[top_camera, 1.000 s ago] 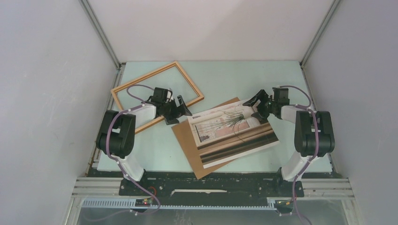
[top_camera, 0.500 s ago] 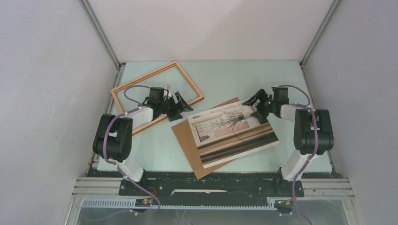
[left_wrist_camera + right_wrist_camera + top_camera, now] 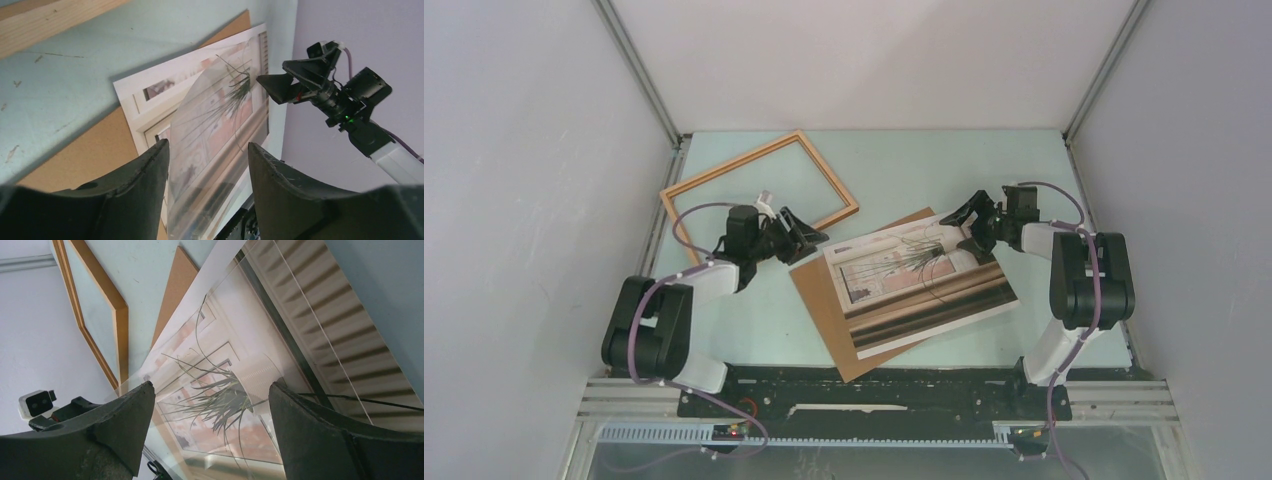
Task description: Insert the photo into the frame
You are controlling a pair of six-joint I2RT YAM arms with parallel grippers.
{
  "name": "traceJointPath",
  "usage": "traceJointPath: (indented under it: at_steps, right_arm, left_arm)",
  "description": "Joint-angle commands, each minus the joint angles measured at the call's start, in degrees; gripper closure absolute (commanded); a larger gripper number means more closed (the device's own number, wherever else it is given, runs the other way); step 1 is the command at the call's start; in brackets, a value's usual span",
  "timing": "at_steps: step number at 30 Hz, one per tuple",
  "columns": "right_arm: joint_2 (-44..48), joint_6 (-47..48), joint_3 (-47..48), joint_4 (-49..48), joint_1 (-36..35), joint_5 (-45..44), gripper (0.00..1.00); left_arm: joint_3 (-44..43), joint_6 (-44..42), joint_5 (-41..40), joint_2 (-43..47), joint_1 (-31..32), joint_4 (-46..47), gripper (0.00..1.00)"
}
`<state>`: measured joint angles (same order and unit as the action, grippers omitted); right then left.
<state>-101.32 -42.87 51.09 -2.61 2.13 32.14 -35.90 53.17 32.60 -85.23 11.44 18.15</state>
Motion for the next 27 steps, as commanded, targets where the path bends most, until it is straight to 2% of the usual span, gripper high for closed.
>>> traceJointPath:
  at_steps: [1, 9, 15, 22, 27]
  right_arm:
    - [-0.6, -0.3, 1.9, -1.0, 0.2, 0.6, 0.09]
    - [-0.3, -0.3, 1.9, -0.8, 0.2, 0.6, 0.09]
    - [0.1, 0.1, 1.9, -0.3, 0.1, -0.1, 0.09]
    - [1.4, 1.1, 1.9, 0.2, -0.6, -1.1, 0.09]
    - [3.2, 3.2, 1.9, 0.1, -1.6, -1.4, 0.09]
  left_arm:
    - [3.6, 3.5, -2.5, 5.4, 1.3, 10.8, 0.42]
    - [5.4, 6.7, -4.3, 4.7, 2.8, 17.2, 0.61]
    - [4.9, 6.1, -7.1, 3.8, 3.5, 17.4, 0.75]
    - [3.3, 4.2, -8.8, 2.7, 3.6, 13.1, 0.99]
    - [1.6, 0.4, -10.9, 4.3, 3.4, 6.9, 1.0]
